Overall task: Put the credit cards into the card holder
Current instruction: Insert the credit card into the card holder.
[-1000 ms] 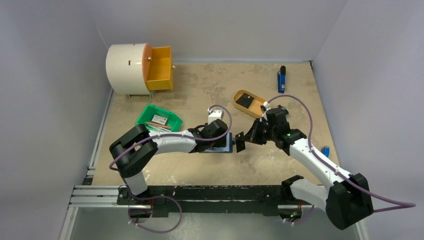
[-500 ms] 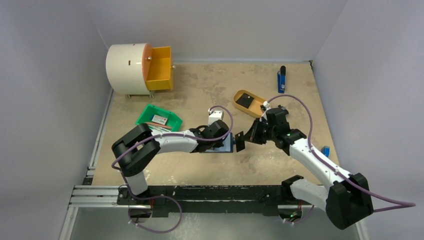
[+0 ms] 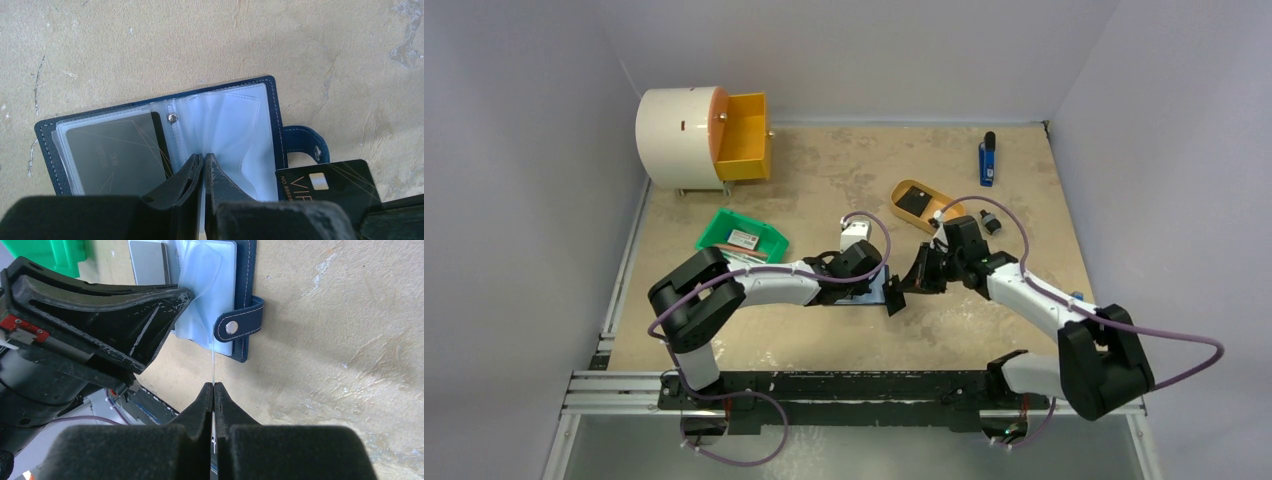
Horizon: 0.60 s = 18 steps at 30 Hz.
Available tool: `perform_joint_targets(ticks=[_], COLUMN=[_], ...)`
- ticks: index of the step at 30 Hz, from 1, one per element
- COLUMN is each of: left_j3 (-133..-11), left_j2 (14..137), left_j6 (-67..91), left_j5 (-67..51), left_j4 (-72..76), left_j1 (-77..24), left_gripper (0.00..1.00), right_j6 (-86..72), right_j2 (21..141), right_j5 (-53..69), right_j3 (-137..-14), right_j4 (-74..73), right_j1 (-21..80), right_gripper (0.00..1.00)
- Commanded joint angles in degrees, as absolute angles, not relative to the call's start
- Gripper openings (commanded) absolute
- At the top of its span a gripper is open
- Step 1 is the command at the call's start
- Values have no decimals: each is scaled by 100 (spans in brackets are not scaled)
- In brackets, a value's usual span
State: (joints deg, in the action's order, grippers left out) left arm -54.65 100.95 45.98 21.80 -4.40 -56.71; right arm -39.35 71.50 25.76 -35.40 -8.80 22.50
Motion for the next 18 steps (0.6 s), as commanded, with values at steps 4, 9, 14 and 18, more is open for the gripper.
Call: perform_joint_targets(ticks=[4, 9, 14, 18], left_j3=[-5461, -5464, -5474, -5474], left_j2=[9967, 9934, 9860, 9747], left_j6=[4677, 4703, 4722, 4728], left_j5=[2354, 2348, 2312, 2295], left_j4=[-430, -422, -430, -461], left_j1=[-5685, -5687, -5688, -5688], left_gripper=[4, 4, 4, 5], right_j6=[-3846, -3800, -3747, -3750], right_j2=[7476, 7778, 7955, 7962], right_j5=[3041, 3138, 3187, 3289], right_j3=[-3602, -3695, -3761, -3796], right_j4=[-384, -297, -208, -101], right_j1=[2277, 2298, 2329, 2400], right_gripper=[0, 0, 0, 0])
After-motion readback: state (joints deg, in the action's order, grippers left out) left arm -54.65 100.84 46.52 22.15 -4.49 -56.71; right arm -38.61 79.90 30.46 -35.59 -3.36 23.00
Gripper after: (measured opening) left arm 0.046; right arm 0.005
